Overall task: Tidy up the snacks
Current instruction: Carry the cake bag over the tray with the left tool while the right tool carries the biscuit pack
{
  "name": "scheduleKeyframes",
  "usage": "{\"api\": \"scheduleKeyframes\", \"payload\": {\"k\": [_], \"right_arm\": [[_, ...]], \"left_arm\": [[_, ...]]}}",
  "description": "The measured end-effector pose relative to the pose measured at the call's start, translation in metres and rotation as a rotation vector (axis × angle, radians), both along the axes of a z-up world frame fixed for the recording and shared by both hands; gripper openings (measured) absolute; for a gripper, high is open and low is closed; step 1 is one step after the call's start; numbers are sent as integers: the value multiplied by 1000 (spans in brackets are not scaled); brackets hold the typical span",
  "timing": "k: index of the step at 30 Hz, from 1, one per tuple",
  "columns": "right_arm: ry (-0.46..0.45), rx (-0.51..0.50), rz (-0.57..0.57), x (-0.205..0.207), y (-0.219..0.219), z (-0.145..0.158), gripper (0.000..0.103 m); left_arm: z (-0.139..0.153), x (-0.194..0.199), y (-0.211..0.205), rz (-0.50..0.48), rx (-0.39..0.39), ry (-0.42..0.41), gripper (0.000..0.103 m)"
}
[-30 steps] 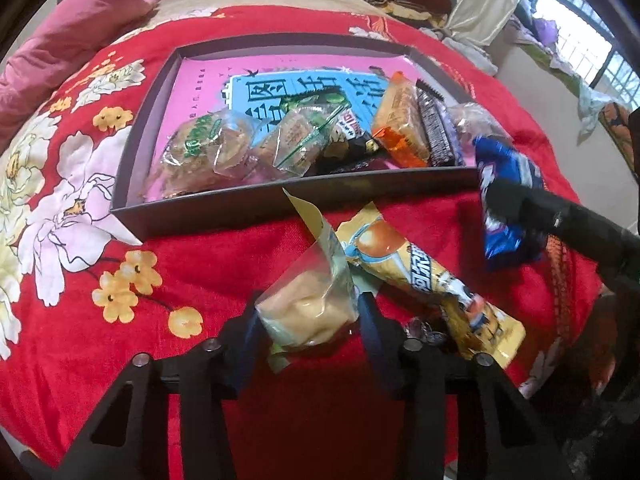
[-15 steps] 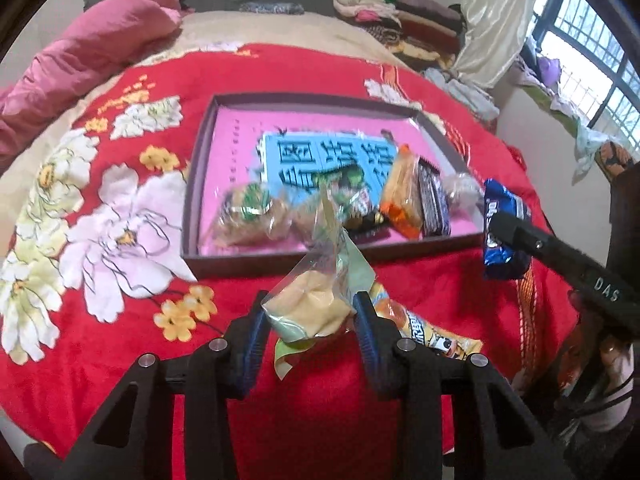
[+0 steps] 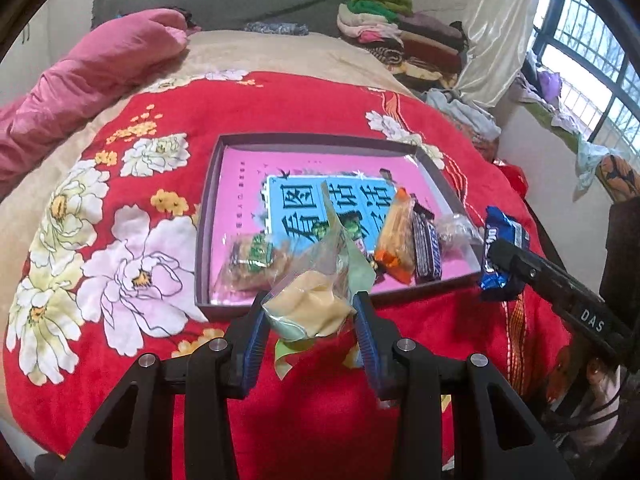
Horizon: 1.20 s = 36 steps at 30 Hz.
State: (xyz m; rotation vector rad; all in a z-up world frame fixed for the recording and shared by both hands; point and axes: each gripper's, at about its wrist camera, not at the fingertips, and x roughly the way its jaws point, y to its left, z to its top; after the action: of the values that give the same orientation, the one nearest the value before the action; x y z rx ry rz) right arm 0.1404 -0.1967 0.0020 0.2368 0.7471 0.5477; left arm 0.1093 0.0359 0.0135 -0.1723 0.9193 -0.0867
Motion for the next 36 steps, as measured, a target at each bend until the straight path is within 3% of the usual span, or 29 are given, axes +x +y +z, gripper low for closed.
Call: {"api": "scheduleKeyframes", "payload": {"k": [20,36], "right_arm": [[-57,17,-27,3,-13,13,49],[-107,-14,-123,16,-31,18,49]], "left_arm": [[20,7,10,46,-7,-47,43],[13,29,27,125,-3,-54,43]]}}
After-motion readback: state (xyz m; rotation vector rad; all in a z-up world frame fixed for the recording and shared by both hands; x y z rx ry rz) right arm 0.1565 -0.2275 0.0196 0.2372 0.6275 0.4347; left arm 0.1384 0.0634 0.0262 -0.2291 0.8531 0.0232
